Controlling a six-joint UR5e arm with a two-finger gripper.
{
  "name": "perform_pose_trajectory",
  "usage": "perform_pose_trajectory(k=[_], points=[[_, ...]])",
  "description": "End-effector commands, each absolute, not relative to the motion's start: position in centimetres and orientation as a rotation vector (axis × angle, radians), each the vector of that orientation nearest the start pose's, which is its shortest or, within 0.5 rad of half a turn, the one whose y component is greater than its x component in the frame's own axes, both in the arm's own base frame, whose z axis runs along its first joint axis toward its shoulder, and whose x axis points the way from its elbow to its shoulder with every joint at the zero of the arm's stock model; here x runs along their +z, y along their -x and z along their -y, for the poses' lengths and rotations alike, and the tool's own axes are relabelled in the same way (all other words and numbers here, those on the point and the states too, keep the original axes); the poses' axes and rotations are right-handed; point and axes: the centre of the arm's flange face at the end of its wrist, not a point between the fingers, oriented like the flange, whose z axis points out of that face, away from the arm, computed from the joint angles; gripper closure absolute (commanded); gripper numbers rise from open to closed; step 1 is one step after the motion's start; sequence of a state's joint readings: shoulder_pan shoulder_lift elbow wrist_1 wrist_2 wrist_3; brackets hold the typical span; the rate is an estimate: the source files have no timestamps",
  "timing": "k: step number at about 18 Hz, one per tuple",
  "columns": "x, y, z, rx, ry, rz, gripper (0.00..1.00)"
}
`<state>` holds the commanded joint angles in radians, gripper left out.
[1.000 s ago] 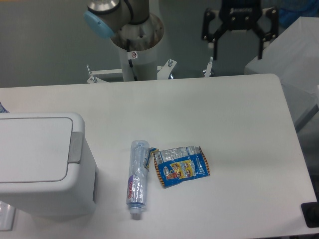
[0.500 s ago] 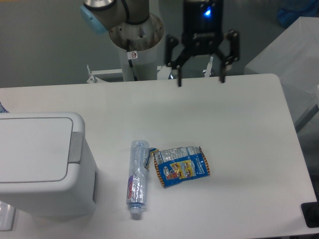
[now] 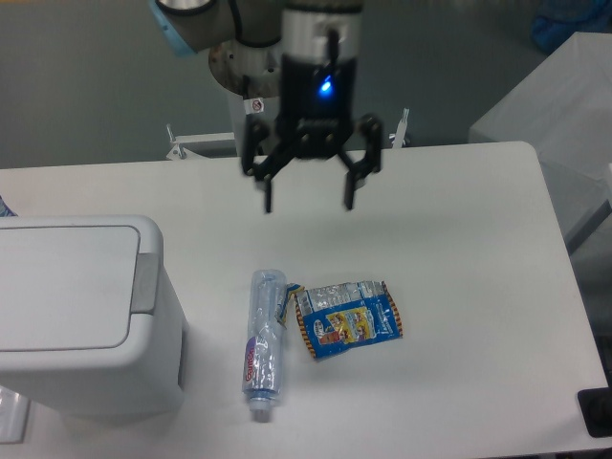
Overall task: Open the trash can
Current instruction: 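Move the open gripper across the table toward the white trash can lid, then lower the open gripper onto the edge of the trash can lid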
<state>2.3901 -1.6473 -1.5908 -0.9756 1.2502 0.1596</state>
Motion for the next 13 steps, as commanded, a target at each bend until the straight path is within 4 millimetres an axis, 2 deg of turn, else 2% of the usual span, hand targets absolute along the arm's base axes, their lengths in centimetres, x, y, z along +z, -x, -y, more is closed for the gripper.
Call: perform_pose_trajectory(k=[3,9,13], points=[[50.0,28.0,-51.8,-0.092,2.479,0.702,0.0],[49.1,27.2,-54.3,-0.122,2.416,0.774,0.0],[48.8,26.5,-54.8,-0.137,2.416,0.78,0.0]])
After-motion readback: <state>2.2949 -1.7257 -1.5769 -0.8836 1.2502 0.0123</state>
